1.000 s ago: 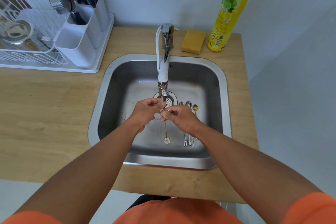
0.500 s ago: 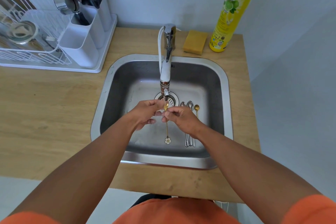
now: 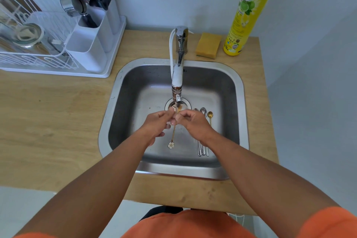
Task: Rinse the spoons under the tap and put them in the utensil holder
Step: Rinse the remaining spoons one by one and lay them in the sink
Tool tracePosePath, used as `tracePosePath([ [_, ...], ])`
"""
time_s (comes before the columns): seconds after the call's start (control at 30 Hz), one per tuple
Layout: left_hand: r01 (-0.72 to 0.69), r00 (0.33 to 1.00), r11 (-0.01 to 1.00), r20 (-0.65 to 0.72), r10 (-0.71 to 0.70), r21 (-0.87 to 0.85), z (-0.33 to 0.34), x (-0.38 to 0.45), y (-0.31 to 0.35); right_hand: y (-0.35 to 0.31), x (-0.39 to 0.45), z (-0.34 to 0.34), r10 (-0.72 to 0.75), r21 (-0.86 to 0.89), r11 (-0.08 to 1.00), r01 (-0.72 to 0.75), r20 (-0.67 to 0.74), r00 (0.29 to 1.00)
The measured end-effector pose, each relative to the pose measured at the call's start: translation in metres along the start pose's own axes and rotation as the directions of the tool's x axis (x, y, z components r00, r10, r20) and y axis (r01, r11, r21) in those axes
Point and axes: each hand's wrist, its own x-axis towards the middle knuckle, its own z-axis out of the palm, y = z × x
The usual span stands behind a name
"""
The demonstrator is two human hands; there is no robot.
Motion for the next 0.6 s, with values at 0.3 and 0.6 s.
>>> tracePosePath([
  [0.3, -0.023, 0.992, 0.993, 0.122, 0.009, 0.113, 0.001, -0.018, -0.026, -0.008, 0.007, -0.005, 0.079, 0.07, 0.995, -0.075, -0.064, 0.995],
  [0.6, 0.034, 0.994, 0.998, 0.099, -0.038, 0.044, 0.002, -0.016, -0.018, -0.004, -0.004, 0.01, 0.103, 0.105, 0.99, -0.097, -0.063, 0.993],
])
